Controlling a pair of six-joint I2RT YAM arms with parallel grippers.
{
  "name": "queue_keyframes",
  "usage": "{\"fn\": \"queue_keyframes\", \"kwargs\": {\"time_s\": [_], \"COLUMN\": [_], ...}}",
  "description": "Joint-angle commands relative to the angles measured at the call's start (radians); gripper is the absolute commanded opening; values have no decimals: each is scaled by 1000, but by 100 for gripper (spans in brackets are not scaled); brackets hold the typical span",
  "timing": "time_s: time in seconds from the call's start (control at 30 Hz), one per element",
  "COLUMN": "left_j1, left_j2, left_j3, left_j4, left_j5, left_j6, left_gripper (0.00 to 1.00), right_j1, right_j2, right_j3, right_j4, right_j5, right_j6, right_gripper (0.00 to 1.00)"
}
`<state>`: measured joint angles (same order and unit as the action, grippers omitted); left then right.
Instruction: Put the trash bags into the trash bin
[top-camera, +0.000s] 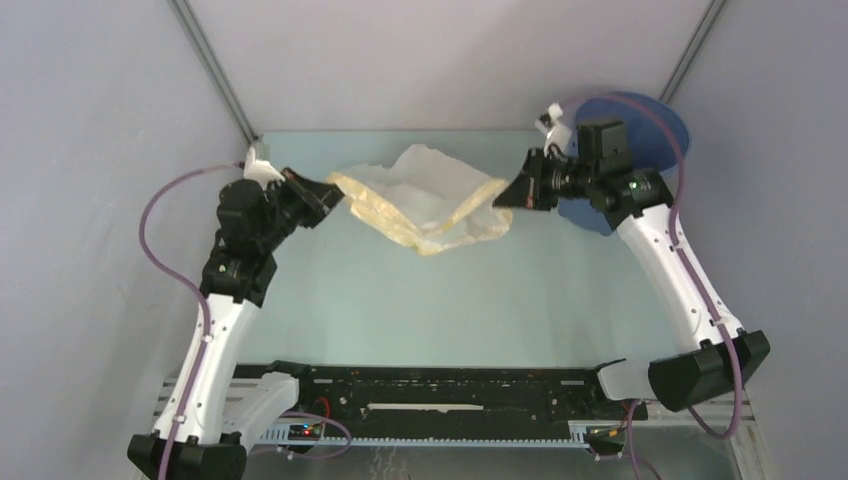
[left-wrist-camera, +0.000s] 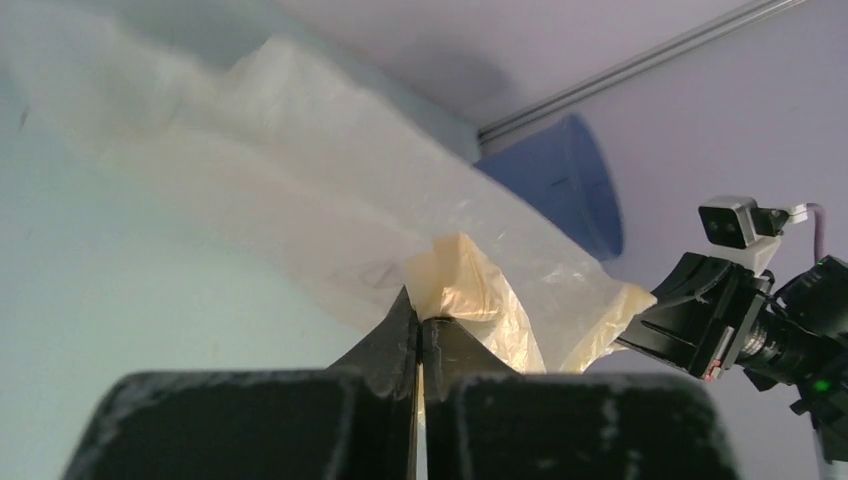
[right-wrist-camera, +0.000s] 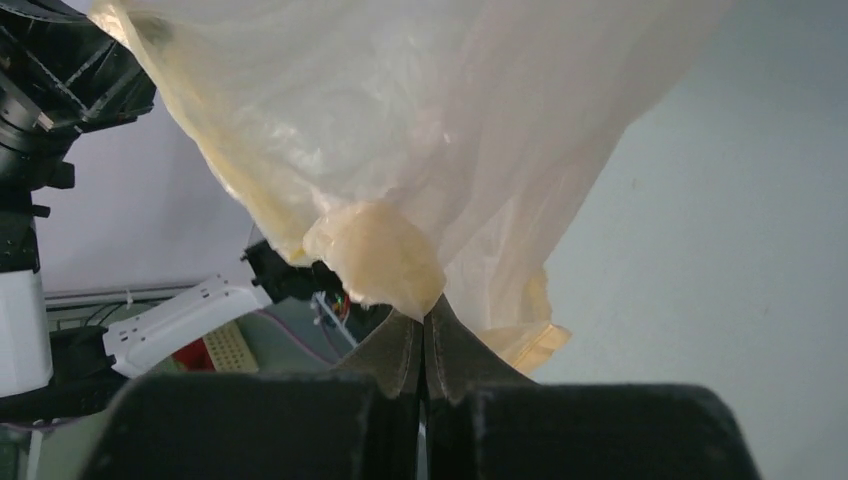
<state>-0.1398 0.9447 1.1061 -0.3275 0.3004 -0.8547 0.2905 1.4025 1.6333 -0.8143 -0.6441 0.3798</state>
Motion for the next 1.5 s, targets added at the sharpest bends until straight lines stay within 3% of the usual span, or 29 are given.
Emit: {"fn": "queue_keyframes", "kwargs": {"time_s": [0.0,0.17,0.3,0.4,0.5,0.6,0.67,0.7,0.77,0.83,0.97,1.1,1.2,1.27,1.37,1.47], "left_j1": [29,75,81,80,76,52,28,22,20,37,97,108,124,124,124,124], "left_j2": [-46,-151,-166,-33,98,144,114,80,-14,-98,-169,-304,-358,-310,-216,-167], "left_j3": [-240,-408,-376,-225,52,418,520,505,357,155,-308,-545,-545,-464,-261,-76], "left_j4": [-142,-338,-244,-116,3,43,47,46,36,-93,-141,-78,80,131,86,-79], "left_j5": [39,42,43,106,199,208,170,136,24,-100,82,141,144,150,150,63], "left_j6": [-42,-24,-49,-126,-204,-153,-57,-20,2,-63,-180,-276,-360,-360,-264,-121], "left_gripper": [0,0,0,0,0,0,0,0,0,0,0,0,0,0,0,0], "right_j1": [8,99,92,57,61,99,144,170,203,192,163,265,281,252,205,193], "right_j2": [-69,-179,-155,-25,95,157,137,97,-25,-138,-216,-202,-199,-198,-175,-166], "right_j3": [-299,-550,-532,-301,105,520,647,618,343,44,-414,-622,-614,-553,-409,-292], "right_j4": [21,28,109,101,-41,-208,-228,-197,-59,94,238,222,218,219,189,145], "right_j5": [-45,34,-20,-51,-1,79,127,157,186,174,46,67,70,61,38,52], "right_j6": [68,86,146,159,112,53,5,-21,-39,26,205,243,230,226,216,183], "right_gripper": [0,0,0,0,0,0,0,0,0,0,0,0,0,0,0,0]}}
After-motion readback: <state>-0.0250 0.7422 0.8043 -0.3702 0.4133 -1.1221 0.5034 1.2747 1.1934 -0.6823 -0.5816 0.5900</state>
